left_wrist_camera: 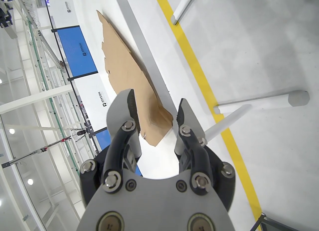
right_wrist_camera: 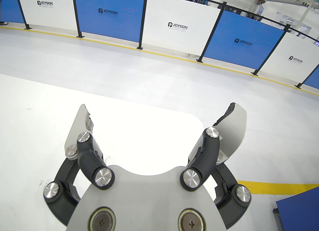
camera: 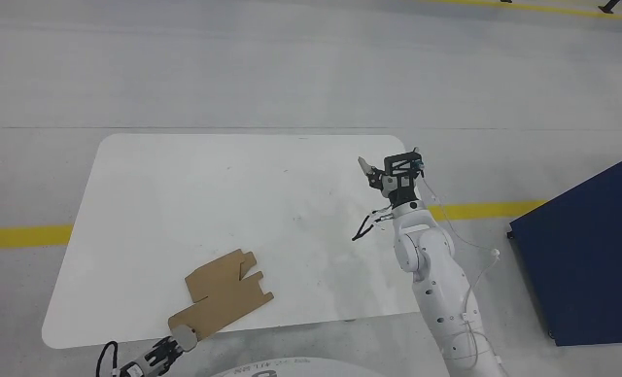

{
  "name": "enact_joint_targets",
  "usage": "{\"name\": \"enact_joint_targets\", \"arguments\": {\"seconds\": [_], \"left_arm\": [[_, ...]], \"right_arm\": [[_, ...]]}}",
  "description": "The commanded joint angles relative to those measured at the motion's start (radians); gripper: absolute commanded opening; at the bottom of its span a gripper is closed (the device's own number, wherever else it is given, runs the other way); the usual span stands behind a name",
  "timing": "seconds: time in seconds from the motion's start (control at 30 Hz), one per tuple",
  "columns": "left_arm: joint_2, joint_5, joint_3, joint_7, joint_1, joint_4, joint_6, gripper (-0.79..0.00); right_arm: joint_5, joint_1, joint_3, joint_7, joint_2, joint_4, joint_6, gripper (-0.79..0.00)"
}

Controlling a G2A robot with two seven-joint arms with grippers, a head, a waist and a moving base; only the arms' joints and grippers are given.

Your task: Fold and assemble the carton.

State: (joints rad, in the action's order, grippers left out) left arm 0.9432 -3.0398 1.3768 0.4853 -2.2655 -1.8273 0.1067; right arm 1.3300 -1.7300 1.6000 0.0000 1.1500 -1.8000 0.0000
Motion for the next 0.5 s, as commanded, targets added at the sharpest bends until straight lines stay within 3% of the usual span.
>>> {"name": "enact_joint_targets", "arguments": {"seconds": [0.0,0.17,0.3,0.47], "left_arm": [[-0.001,0.000,-0.001,-0.001,0.001,0.000,-0.001,-0.582],[-0.004,-0.006,0.000,-0.015,-0.003,-0.004,0.006,-0.785],[-0.007,-0.014,0.017,-0.060,-0.029,-0.038,0.078,-0.785],[-0.008,0.006,0.100,-0.199,-0.085,-0.116,0.251,-0.785]], "right_arm": [[0.000,0.000,0.000,0.000,0.000,0.000,0.000,0.000],[0.000,0.000,0.000,0.000,0.000,0.000,0.000,0.000],[0.000,0.000,0.000,0.000,0.000,0.000,0.000,0.000],[0.000,0.000,0.000,0.000,0.000,0.000,0.000,0.000]]}}
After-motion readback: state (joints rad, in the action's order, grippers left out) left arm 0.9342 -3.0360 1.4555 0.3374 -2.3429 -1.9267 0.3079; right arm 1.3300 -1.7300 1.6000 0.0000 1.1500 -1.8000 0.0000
